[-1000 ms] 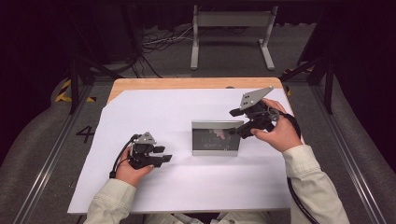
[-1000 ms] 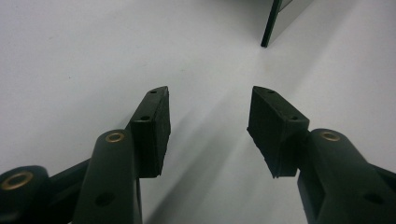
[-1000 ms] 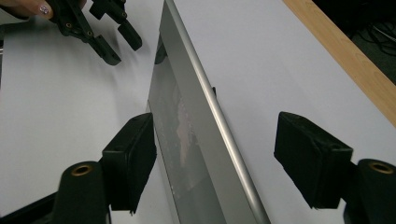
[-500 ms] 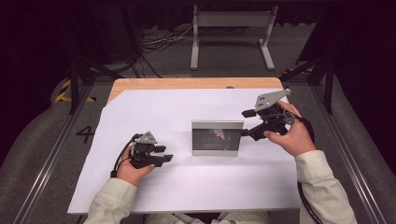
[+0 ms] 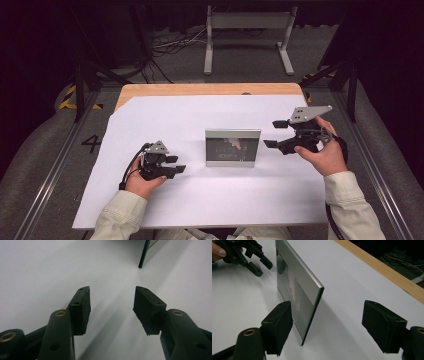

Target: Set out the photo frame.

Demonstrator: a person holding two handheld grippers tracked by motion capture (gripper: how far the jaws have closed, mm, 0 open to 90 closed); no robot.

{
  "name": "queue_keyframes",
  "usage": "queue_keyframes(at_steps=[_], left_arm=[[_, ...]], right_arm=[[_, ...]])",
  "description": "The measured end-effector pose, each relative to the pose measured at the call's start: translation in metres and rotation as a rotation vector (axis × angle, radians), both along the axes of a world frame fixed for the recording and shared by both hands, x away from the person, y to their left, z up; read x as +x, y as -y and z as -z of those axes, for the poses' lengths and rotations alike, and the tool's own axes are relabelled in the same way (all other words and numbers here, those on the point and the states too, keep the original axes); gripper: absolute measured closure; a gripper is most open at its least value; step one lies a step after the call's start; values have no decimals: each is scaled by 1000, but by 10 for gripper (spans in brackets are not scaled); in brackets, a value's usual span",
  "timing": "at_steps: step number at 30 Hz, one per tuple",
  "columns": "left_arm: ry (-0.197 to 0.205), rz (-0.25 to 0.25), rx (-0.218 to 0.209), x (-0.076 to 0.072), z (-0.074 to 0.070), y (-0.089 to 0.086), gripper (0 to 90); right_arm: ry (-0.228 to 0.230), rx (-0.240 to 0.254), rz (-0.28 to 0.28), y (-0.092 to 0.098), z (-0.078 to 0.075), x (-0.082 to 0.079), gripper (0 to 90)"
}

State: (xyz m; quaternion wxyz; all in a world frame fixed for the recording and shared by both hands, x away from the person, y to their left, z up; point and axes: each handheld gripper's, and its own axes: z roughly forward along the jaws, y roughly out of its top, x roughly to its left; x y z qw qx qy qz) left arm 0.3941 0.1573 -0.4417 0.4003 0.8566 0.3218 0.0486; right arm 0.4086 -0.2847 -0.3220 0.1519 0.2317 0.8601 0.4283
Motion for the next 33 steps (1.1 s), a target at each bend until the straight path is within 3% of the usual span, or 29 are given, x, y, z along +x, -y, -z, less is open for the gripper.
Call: queue_keyframes(at_steps=[4,7,18,33], left_arm=[[12,-4,2,0,1,-2,476],[20,-5,4,1,1,-3,472],[29,-3,-13,1,1,-6,466],[44,2,-19,1,0,-8,458]], right_arm=[[-12,13,19,7,11,-1,236],[-1,-7,20,11,20,-2,229],[-17,59,70,21,44,-6,235],[-16,80,153,31,74,-11,226]])
